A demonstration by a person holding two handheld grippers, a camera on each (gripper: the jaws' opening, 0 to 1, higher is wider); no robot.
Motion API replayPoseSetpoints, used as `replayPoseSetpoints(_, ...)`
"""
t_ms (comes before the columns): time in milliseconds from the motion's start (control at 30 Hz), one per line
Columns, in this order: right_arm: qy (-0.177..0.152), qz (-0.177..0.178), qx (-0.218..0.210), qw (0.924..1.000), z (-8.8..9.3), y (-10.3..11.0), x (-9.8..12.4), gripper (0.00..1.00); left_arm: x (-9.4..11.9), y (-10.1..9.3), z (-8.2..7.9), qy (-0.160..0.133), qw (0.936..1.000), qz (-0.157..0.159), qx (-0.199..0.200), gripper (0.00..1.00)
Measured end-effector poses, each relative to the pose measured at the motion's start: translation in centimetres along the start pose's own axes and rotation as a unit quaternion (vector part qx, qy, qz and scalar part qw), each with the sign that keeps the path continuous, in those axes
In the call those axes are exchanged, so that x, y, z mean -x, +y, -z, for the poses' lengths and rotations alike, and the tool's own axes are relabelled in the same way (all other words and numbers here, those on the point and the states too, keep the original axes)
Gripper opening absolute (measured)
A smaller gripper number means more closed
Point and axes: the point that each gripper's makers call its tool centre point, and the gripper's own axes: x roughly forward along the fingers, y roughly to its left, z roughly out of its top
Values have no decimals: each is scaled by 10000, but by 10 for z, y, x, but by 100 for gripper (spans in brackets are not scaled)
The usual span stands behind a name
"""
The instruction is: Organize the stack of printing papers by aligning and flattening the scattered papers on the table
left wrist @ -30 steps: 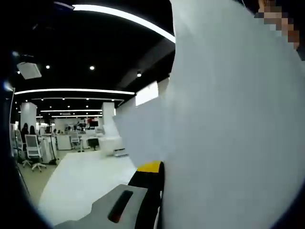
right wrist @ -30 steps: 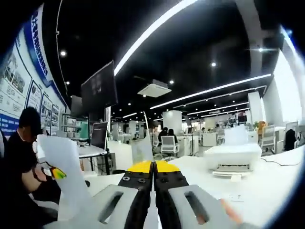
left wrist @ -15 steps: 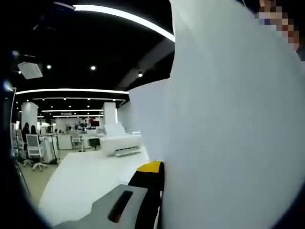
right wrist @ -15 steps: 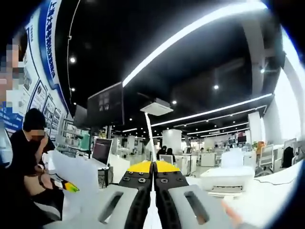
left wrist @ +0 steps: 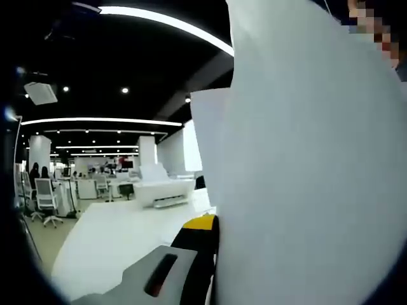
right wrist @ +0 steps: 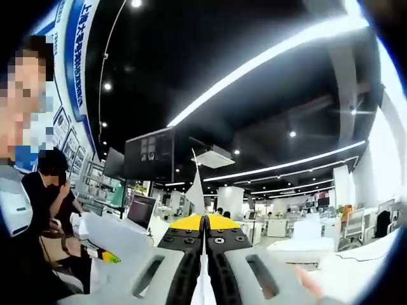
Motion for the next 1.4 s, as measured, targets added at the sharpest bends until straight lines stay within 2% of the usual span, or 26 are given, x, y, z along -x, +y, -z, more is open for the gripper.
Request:
replayPoseSetpoints(267,-237,-25,191,9995,-23,14,18,0,-1,-1,0,8,10000,0,-1,6)
replayPoseSetpoints(500,-437,-134,161,9988,-39,24,28,0,-2,-1,0,10,10000,-26,46,6)
replayPoseSetpoints(700,-479,-223,138,9985,-43,29,26,0,-2,-2,0,22,10000,-7,53,6)
replayPoseSetpoints(867,-415,-375,8,9984,-35,35,17,0,-3,-2,1,22,10000,19,59,6)
replayPoseSetpoints(1400,-143,-791,-554,9952,13,51,-18,0,-1,2,0,-33,9999,18,154,6)
